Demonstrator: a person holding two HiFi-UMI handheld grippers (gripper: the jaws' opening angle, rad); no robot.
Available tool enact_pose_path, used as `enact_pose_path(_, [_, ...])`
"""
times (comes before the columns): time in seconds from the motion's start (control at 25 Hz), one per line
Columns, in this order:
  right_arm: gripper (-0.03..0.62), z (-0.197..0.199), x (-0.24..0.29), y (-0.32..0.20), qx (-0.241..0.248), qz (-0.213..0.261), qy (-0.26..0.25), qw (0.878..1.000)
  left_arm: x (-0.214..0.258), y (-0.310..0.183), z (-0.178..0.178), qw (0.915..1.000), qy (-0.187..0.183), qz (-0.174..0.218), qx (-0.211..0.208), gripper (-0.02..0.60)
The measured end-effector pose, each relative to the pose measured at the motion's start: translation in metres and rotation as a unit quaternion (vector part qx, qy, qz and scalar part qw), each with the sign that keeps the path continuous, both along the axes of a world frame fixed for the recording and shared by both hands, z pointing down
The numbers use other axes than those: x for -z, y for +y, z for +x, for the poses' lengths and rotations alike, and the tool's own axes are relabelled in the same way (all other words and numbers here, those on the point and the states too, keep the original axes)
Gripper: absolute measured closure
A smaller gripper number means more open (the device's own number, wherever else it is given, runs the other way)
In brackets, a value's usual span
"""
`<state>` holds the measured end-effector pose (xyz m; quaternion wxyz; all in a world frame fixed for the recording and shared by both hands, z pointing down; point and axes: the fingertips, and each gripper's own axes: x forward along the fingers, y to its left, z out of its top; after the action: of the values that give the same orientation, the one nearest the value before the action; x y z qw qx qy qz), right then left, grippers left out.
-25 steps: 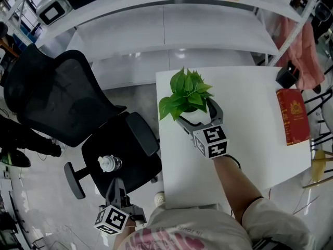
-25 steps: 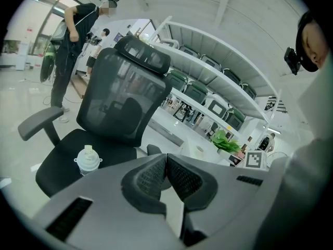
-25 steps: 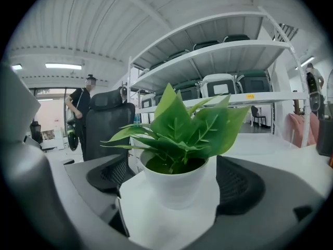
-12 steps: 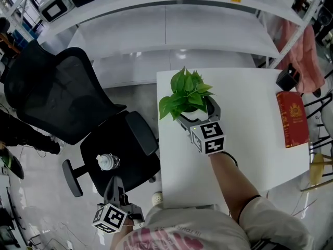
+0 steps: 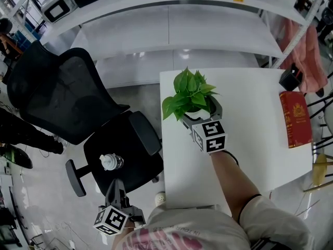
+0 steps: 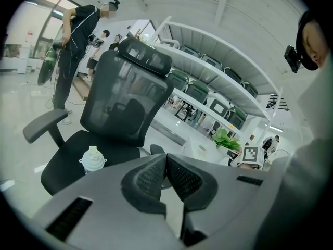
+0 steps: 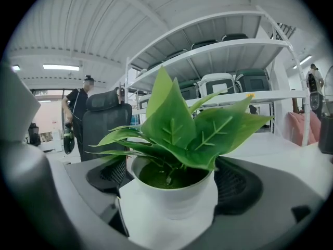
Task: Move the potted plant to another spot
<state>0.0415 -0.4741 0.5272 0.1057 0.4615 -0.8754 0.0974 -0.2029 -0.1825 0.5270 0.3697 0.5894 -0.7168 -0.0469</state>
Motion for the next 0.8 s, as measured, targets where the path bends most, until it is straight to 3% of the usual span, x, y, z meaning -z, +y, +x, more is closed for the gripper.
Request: enact_pose_path(0.8, [0.086, 0.002, 0.000, -0.003, -0.004, -0.010, 0.005, 1.000, 0.004, 0.001, -0.012, 0.9998, 0.004, 0.009, 0.018, 0.557])
